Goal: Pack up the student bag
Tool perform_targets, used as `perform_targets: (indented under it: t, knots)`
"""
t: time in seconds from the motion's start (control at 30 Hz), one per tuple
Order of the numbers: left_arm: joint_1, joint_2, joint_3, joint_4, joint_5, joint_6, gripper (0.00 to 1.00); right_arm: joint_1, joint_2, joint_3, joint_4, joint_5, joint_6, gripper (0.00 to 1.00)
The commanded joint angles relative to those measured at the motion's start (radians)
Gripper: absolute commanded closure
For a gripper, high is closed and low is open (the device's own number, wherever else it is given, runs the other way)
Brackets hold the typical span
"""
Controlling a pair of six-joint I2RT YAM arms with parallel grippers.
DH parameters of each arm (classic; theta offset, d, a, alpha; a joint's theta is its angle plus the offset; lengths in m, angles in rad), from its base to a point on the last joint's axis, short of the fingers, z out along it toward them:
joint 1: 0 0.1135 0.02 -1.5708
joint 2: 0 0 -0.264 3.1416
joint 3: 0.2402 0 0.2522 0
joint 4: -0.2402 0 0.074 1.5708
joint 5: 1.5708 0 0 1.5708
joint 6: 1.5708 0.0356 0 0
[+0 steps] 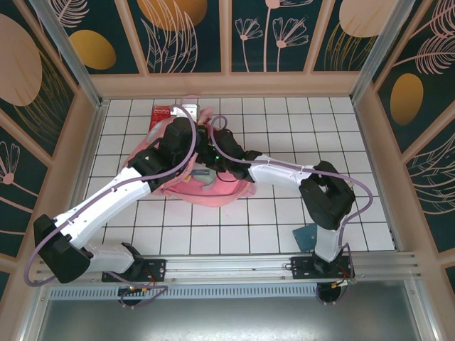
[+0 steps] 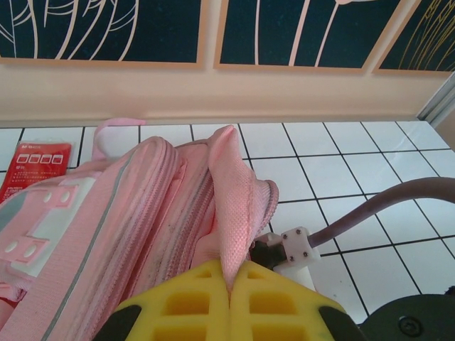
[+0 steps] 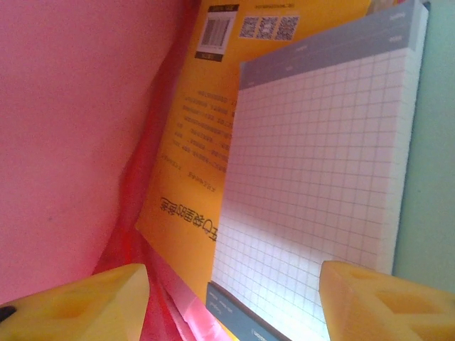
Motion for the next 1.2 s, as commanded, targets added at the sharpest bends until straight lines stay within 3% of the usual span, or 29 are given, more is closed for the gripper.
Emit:
perform_targets:
  t: [0.0,0.13,0.67,1.17]
  knots:
    - [-0.008,-0.022,0.043,0.143,-0.002,-0.019,0.98,-0.005,-0.001,-0.023,0.03,0.006,0.0,0.35]
    - [-0.008,-0.021,0.042,0.139,-0.003,-0.018,0.98,-0.009,-0.057,-0.058,0.007,0.066,-0.014,0.37]
    - [-0.009,-0.033,0.02,0.142,-0.013,-0.014,0.98,-0.036,-0.111,-0.159,0.021,0.053,-0.005,0.42]
    - [-0.008,-0.021,0.025,0.148,0.023,-0.025,0.98,-0.027,0.075,-0.045,0.198,-0.133,0.03,0.42]
